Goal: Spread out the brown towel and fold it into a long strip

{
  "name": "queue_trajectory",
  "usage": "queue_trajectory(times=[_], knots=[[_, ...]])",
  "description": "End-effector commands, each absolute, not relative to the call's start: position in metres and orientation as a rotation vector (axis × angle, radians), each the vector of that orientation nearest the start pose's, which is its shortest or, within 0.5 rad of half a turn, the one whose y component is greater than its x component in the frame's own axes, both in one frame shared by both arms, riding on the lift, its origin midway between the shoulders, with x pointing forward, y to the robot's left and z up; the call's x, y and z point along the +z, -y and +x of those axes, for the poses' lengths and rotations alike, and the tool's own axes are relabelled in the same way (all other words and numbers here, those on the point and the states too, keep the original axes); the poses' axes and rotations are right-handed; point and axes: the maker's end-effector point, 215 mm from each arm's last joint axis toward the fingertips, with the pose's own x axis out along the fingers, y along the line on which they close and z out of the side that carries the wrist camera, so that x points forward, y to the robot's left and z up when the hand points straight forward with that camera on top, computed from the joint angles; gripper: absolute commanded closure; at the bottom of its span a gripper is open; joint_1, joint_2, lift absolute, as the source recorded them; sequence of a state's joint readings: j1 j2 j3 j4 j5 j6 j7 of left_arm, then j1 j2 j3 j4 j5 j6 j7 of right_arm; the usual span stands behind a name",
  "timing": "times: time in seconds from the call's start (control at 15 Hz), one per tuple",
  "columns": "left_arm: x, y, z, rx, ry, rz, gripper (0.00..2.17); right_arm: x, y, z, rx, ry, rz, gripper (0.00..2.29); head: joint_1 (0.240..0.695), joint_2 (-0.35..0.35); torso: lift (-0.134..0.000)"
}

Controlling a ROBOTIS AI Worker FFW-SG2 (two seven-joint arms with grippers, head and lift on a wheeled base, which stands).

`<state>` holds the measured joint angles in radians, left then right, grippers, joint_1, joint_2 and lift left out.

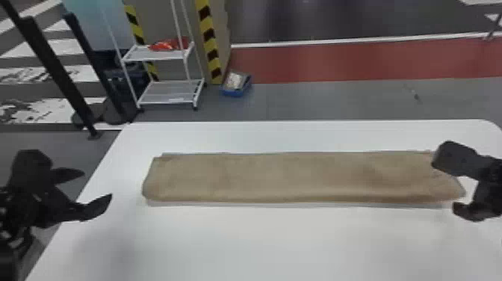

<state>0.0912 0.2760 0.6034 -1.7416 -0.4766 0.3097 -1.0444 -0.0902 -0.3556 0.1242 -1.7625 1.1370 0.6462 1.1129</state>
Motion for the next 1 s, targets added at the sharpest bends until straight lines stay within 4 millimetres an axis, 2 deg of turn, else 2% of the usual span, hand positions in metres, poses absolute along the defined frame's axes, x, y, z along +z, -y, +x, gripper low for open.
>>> queue_trajectory(times=[0.0,0.2,0.47,0.67,0.73,0.93], knots=[[-0.382,-0.509,0.456,-0.275,-0.562,0.470,0.08,-0.425,0.355,0.519,0.457,-0.931,-1.078,0.32,0.695,0.163,-0.123],[-0.389,-0.504,0.459,-0.287,-0.576,0.486,0.08,-0.428,0.355,0.519,0.461,-0.943,-1.075,0.41,0.695,0.173,-0.123],[-0.387,-0.494,0.472,-0.302,-0.584,0.530,0.08,-0.437,0.349,0.525,0.490,-0.978,-1.073,0.74,0.695,0.163,-0.123],[-0.393,-0.489,0.478,-0.314,-0.619,0.613,0.08,-0.440,0.345,0.520,0.517,-0.993,-1.052,1.48,0.695,0.161,-0.123],[-0.394,-0.484,0.484,-0.319,-0.616,0.709,0.08,-0.437,0.343,0.520,0.522,-0.985,-1.046,1.51,0.695,0.161,-0.123],[-0.391,-0.451,0.500,-0.383,-0.573,0.950,0.09,-0.427,0.342,0.516,0.512,-0.965,-1.033,1.51,0.695,0.151,-0.123]])
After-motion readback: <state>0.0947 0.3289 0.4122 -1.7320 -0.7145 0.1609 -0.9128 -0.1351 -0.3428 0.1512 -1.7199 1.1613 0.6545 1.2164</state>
